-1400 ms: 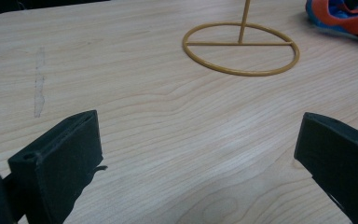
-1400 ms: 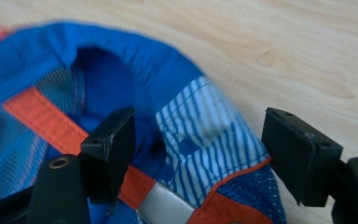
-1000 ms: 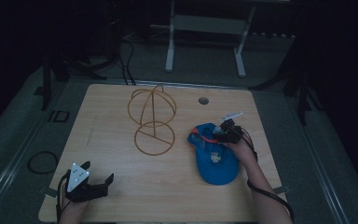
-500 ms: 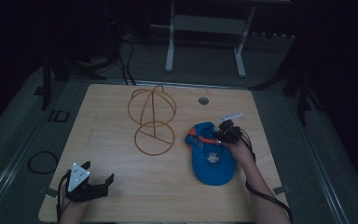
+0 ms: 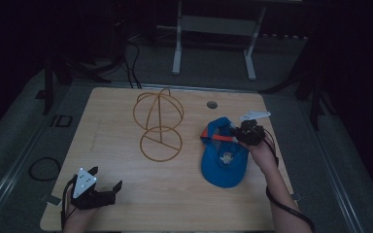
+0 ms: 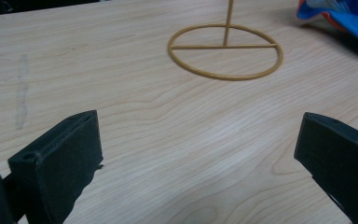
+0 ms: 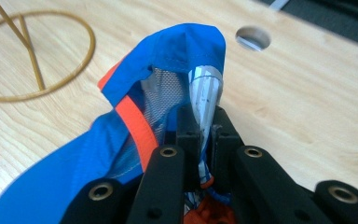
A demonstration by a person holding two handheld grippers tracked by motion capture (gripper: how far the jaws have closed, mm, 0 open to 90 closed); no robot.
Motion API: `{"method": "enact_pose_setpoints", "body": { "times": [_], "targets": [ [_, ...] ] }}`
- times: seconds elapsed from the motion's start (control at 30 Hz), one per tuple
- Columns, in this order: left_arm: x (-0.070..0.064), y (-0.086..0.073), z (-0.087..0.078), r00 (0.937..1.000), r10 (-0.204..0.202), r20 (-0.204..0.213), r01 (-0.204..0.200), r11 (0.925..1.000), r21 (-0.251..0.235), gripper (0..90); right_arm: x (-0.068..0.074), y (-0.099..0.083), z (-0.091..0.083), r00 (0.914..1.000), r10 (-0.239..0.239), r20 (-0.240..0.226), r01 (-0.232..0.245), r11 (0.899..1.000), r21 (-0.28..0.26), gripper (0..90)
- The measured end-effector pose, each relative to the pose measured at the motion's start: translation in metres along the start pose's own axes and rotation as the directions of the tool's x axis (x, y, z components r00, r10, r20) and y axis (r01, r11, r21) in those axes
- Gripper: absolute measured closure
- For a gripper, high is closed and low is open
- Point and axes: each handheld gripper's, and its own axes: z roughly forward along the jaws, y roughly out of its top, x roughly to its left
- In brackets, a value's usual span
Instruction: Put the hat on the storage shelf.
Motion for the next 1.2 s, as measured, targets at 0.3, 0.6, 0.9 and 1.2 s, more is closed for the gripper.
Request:
{"method": "enact_pose_setpoints", "body": {
  "times": [0.3, 0.6, 0.9, 1.2],
  "targets": [
    [-0.01, 0.02, -0.001, 0.9986, 0.029, 0.043, -0.029, 0.9996, -0.005, 1.2, 0.001, 0.02, -0.045, 0.9999, -0.003, 0.011, 0.004, 0.994, -0.105, 85.6],
    [-0.02, 0.056, 0.002, 0.9892, 0.059, 0.134, -0.059, 0.9982, -0.003, 1.2, 0.011, 0.039, -0.089, 0.9996, -0.026, 0.014, 0.028, 0.979, -0.202, 85.6],
    [-0.037, 0.116, 0.002, 0.9767, 0.131, 0.17, -0.126, 0.9912, -0.041, 1.2, 0.023, 0.048, -0.111, 0.9965, -0.079, 0.028, 0.084, 0.967, -0.242, 86.0],
    [-0.064, 0.185, 0.009, 0.9478, 0.241, 0.209, -0.227, 0.9699, -0.088, 3.4, 0.034, 0.06, -0.13, 0.9941, -0.106, 0.022, 0.108, 0.949, -0.295, 86.0]
  ]
}}
